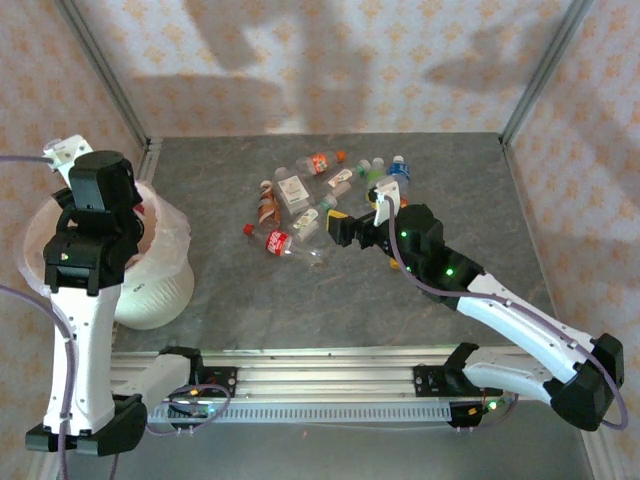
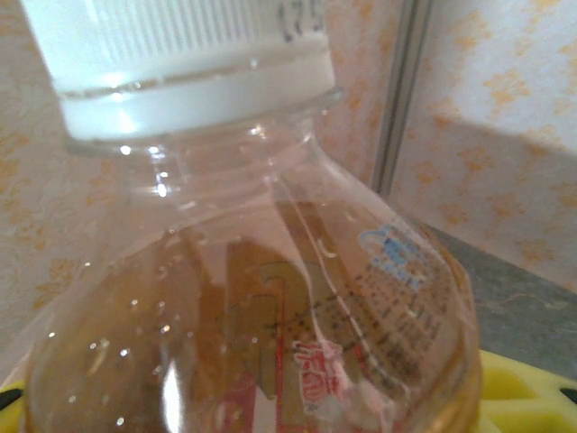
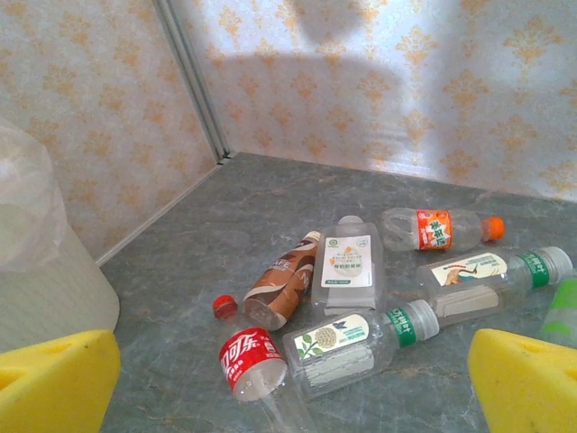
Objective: Put the plastic bottles in the bin
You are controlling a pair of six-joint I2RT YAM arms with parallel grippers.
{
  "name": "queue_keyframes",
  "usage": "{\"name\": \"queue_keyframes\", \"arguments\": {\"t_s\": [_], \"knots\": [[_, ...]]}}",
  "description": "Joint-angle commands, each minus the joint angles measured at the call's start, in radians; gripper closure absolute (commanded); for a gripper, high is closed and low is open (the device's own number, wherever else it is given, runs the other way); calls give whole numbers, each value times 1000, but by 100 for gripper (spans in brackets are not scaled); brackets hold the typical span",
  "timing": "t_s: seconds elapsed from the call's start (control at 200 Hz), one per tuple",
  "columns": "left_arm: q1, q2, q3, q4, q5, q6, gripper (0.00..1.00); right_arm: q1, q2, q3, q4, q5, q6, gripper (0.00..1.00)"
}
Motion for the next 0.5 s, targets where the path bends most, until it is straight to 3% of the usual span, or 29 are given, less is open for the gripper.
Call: {"name": "queue_keyframes", "arguments": {"t_s": [0.0, 0.265, 0.495], "knots": [[66, -12, -34, -30, 43, -5, 51, 5, -7, -4, -8, 20, 17, 1], [273, -23, -149, 12, 224, -57, 50, 5, 36, 17, -10, 1, 24, 1], [365, -16, -223, 29, 305, -83, 49, 5, 67, 36, -14, -2, 43, 1]]}}
